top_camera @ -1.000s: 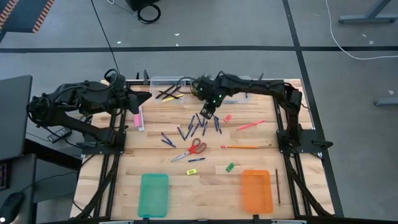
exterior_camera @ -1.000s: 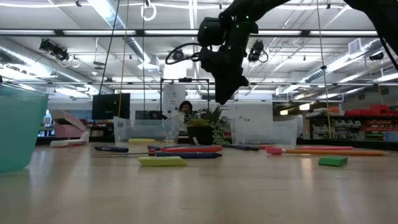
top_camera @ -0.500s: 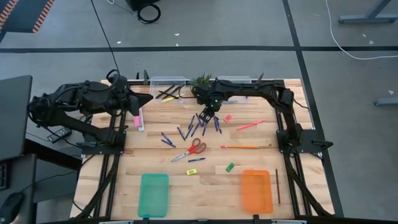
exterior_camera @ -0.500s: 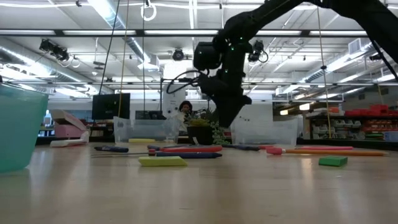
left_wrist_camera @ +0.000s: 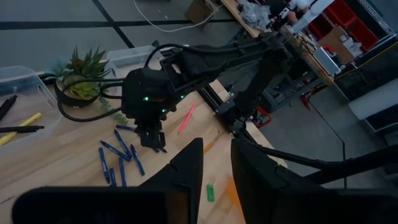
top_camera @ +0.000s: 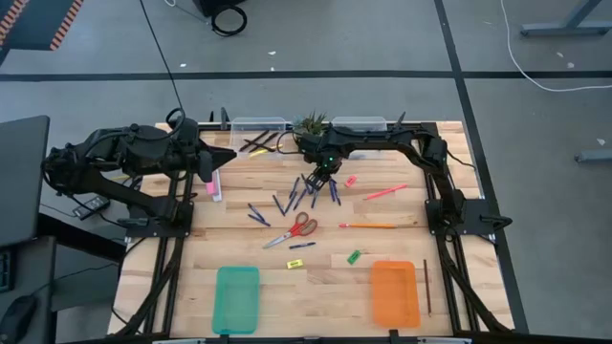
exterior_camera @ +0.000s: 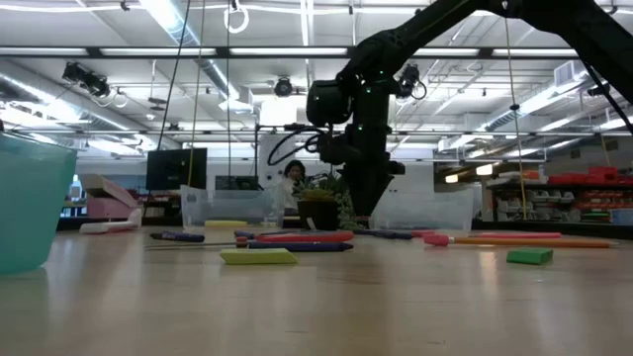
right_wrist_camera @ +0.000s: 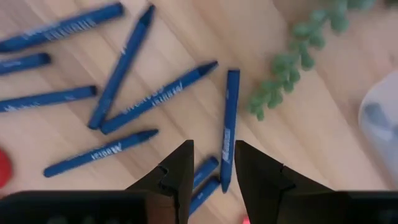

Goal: Sort crayons/erasers/pens/pencils in bins
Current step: Put the blue crayon into the right transparent bin

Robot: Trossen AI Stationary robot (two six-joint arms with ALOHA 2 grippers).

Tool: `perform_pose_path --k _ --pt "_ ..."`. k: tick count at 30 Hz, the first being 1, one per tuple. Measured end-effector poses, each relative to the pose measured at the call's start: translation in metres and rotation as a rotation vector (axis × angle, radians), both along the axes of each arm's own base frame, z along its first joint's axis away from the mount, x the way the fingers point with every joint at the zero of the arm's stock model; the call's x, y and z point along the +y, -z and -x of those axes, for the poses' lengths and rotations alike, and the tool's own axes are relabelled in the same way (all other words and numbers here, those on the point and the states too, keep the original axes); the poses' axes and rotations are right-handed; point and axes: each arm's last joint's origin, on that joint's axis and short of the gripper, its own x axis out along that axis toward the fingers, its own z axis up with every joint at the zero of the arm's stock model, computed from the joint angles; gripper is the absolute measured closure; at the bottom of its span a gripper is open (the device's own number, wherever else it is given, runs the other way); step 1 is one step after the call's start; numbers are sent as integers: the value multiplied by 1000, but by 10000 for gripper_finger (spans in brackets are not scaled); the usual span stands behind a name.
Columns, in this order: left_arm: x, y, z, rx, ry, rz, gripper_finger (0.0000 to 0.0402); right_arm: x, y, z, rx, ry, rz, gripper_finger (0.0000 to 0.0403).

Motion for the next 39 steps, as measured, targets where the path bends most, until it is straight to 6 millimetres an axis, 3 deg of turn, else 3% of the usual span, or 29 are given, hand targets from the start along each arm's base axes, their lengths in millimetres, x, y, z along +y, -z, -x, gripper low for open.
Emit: perform_pose_path --k 20,39 --pt "-1 0 0 1 46 22 306 -6 5 1 -15 53 50 280" --pt "-1 0 -1 -6 46 24 308 1 33 6 26 54 35 283"
